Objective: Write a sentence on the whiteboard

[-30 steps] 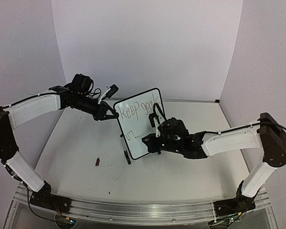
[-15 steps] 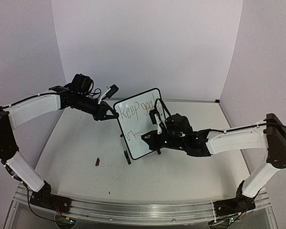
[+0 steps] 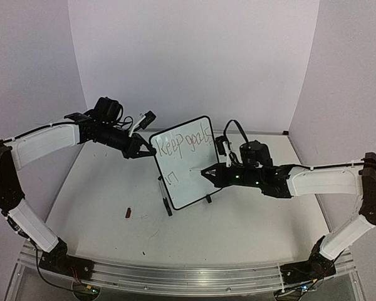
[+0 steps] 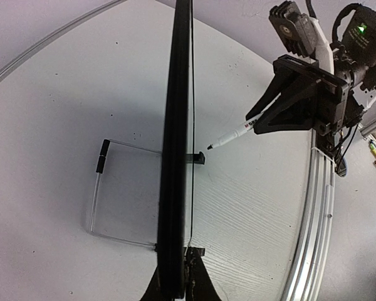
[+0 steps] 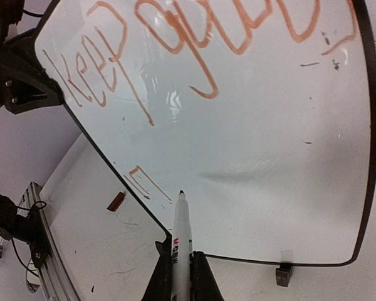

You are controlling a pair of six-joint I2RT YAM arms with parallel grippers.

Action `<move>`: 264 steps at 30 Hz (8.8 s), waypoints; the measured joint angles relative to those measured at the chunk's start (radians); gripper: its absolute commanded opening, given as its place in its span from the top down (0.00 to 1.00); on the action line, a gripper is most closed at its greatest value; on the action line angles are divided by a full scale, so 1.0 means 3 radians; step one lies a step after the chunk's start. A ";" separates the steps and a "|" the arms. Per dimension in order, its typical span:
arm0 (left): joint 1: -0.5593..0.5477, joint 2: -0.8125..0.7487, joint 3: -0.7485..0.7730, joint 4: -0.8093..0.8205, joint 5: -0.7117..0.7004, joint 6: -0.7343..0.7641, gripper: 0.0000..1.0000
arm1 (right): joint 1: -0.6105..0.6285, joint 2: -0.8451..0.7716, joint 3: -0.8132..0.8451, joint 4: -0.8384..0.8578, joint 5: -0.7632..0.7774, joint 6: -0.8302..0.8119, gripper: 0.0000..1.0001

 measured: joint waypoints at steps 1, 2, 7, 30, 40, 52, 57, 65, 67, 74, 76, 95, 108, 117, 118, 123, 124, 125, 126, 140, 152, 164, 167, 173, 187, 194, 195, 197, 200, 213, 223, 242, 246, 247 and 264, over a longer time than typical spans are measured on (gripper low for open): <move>0.0000 0.0000 0.0000 0.0000 0.0000 0.0000 1.00 | -0.0052 0.0000 -0.0025 0.0004 -0.0046 0.0015 1.00; 0.0000 0.0000 0.0000 0.0000 -0.0001 0.0000 1.00 | -0.0093 0.0000 -0.0033 0.0006 -0.0078 0.0023 1.00; 0.0000 0.0000 0.0000 0.0000 -0.0001 0.0000 1.00 | -0.0178 0.0000 -0.0037 0.0107 -0.0215 0.0062 1.00; 0.0000 0.0000 0.0000 -0.0001 -0.0001 0.0000 1.00 | -0.0200 0.0271 0.0072 0.0342 -0.0310 0.0190 1.00; 0.0005 0.0000 0.0000 -0.0009 -0.0014 -0.0014 1.00 | -0.0198 0.0403 0.0174 0.0347 -0.0461 0.0190 1.00; 0.0005 0.0000 0.0000 -0.0008 -0.0013 -0.0014 1.00 | -0.0196 0.0407 0.0173 0.0258 -0.0450 0.0192 1.00; 0.0005 0.0000 0.0000 -0.0008 -0.0014 -0.0014 1.00 | -0.0191 0.0407 0.0173 0.0246 -0.0413 0.0192 1.00; 0.0006 0.0000 0.0000 -0.0008 -0.0014 -0.0015 1.00 | -0.0176 0.0369 0.0094 0.0196 -0.0299 0.0205 1.00; 0.0006 0.0000 0.0000 -0.0008 -0.0014 -0.0015 1.00 | -0.0176 0.0346 0.0059 0.0171 -0.0250 0.0216 1.00; 0.0006 0.0000 0.0000 -0.0008 -0.0014 -0.0015 1.00 | -0.0176 0.0301 0.0025 0.0100 -0.0152 0.0228 1.00; 0.0006 0.0000 0.0000 -0.0008 -0.0014 -0.0015 1.00 | -0.0176 0.0300 0.0025 0.0087 -0.0148 0.0226 1.00; 0.0006 0.0000 0.0000 -0.0006 -0.0012 -0.0014 1.00 | -0.0102 0.0439 0.0113 -0.0078 -0.0214 0.0187 1.00; 0.0000 0.0000 0.0000 -0.0004 0.0000 -0.0004 1.00 | -0.0104 0.0179 -0.0018 0.0269 -0.0230 0.0267 1.00; 0.0000 0.0000 0.0000 -0.0004 0.0001 -0.0003 1.00 | -0.0105 0.0125 -0.0037 0.0329 0.0007 0.0277 1.00; 0.0000 0.0000 0.0000 -0.0004 0.0001 -0.0003 1.00 | -0.0105 0.0125 -0.0037 0.0327 0.0018 0.0277 1.00; 0.0000 0.0000 0.0000 -0.0004 0.0001 -0.0003 1.00 | -0.0105 0.0134 -0.0037 0.0306 0.0088 0.0277 1.00; 0.0000 0.0000 0.0000 -0.0004 0.0001 -0.0003 1.00 | -0.0105 0.0143 -0.0037 0.0300 0.0102 0.0277 1.00; 0.0000 0.0000 0.0000 -0.0004 0.0001 -0.0003 1.00 | -0.0104 0.0154 -0.0037 0.0289 0.0111 0.0277 1.00; 0.0000 0.0000 0.0000 -0.0006 0.0000 -0.0004 1.00 | -0.0104 0.0166 -0.0037 0.0275 0.0115 0.0277 1.00; 0.0000 0.0000 0.0000 -0.0008 0.0001 -0.0005 1.00 | -0.0100 0.0188 -0.0094 0.0153 0.0165 0.0321 1.00; 0.0000 0.0000 0.0000 -0.0008 0.0001 -0.0005 1.00 | -0.0100 0.0195 -0.0155 0.0099 0.0201 0.0363 1.00; 0.0000 0.0000 0.0000 -0.0006 0.0003 -0.0004 1.00 | -0.0095 0.0003 -0.0149 0.0118 0.0064 0.0269 1.00; 0.0000 0.0000 0.0000 -0.0006 0.0003 -0.0004 1.00 | -0.0085 -0.0022 -0.0104 0.0137 0.0073 0.0256 1.00; -0.0001 0.0000 0.0000 -0.0006 0.0003 -0.0004 1.00 | -0.0082 0.0007 0.0027 0.0163 0.0078 0.0212 1.00; 0.0000 0.0001 0.0000 -0.0008 0.0003 -0.0005 1.00 | -0.0077 0.0179 0.0117 0.0216 0.0134 0.0213 1.00; 0.0000 0.0000 0.0000 -0.0008 0.0001 -0.0005 1.00 | -0.0062 0.0179 0.0117 0.0216 0.0180 0.0213 1.00; 0.0000 0.0000 0.0000 -0.0008 0.0001 -0.0006 1.00 | -0.0060 0.0179 0.0117 0.0216 0.0181 0.0213 1.00; 0.0000 0.0000 0.0000 -0.0008 0.0001 -0.0006 1.00 | -0.0060 0.0179 0.0117 0.0216 0.0181 0.0213 1.00; 0.0000 0.0000 0.0000 -0.0009 0.0001 -0.0005 1.00 | -0.0060 0.0179 0.0117 0.0216 0.0181 0.0213 1.00; -0.0002 0.0000 0.0000 -0.0006 0.0003 -0.0004 1.00 | -0.0068 -0.0076 -0.0008 0.0212 0.0026 0.0187 1.00; -0.0003 0.0000 0.0000 -0.0006 0.0003 -0.0004 1.00 | -0.0205 -0.0273 -0.0243 0.0228 -0.0172 0.0185 1.00; -0.0003 0.0001 0.0000 -0.0006 0.0003 -0.0004 1.00 | -0.0309 -0.0021 -0.0241 0.0241 -0.0152 0.0175 1.00; -0.0003 0.0001 0.0000 -0.0006 0.0003 -0.0004 1.00 | -0.0334 0.0041 -0.0220 0.0244 -0.0125 0.0175 1.00; -0.0003 0.0001 0.0000 -0.0006 0.0003 -0.0004 1.00 | -0.0339 0.0056 -0.0216 0.0246 -0.0119 0.0175 1.00; -0.0001 0.0007 0.0000 -0.0012 0.0001 -0.0017 1.00 | -0.0363 0.0171 -0.0076 0.0311 -0.0275 0.0160 1.00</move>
